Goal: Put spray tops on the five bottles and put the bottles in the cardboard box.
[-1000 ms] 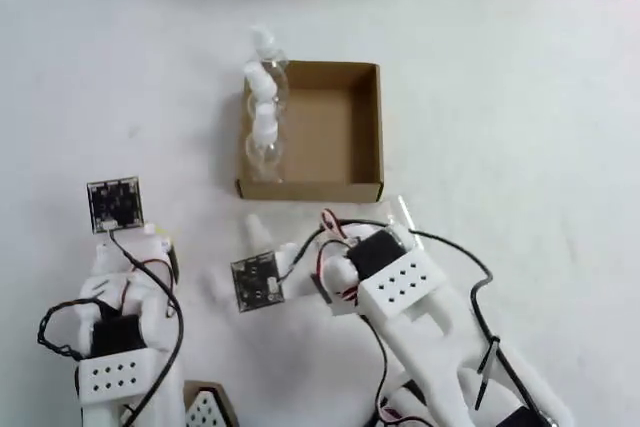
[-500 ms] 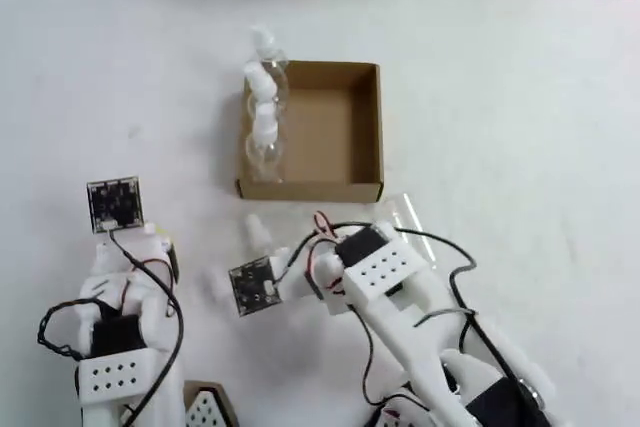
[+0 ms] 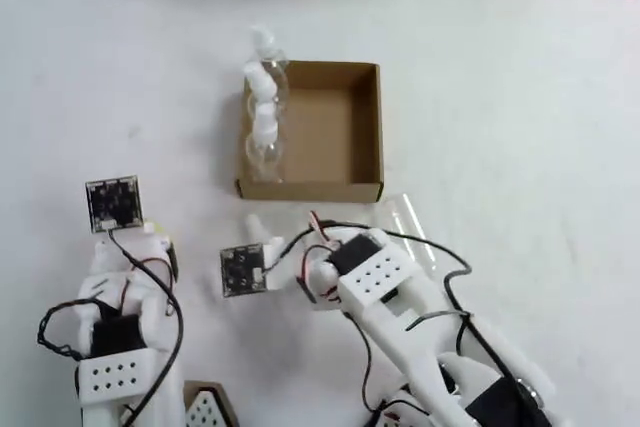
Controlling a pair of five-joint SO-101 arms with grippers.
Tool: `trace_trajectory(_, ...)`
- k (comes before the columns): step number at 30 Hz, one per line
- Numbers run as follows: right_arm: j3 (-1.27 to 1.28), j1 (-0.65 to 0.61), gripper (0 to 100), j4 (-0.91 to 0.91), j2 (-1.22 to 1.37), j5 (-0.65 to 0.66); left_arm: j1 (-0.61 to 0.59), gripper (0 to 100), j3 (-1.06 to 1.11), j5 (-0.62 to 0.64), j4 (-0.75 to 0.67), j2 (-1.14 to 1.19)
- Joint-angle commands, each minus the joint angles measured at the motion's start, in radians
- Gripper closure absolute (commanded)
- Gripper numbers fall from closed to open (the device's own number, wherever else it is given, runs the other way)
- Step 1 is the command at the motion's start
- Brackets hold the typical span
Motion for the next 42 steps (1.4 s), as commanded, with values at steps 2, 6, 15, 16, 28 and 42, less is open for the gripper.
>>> trace_trajectory(2,-0.005,-0.008,73.8,-0.013,-0.007,-0.026,-0.013,96,-0.031,0.003,-0.026,-0.012)
trace_trajectory(6,-0.012,-0.008,73.8,-0.021,0.059,-0.021,-0.013,96,-0.031,0.003,-0.025,-0.012)
trace_trajectory(15,-0.144,-0.005,73.8,0.002,0.282,-0.026,-0.015,96,-0.031,0.003,-0.025,-0.012)
trace_trajectory(16,-0.158,-0.005,73.8,0.016,0.292,-0.026,-0.015,96,-0.031,0.003,-0.025,-0.012)
trace_trajectory(28,-0.175,-0.002,93.0,0.027,0.314,-0.020,-0.015,96,-0.029,0.003,-0.025,-0.012)
trace_trajectory(42,-0.175,-0.002,83.2,0.030,0.314,-0.026,-0.015,96,-0.018,0.003,-0.031,-0.012)
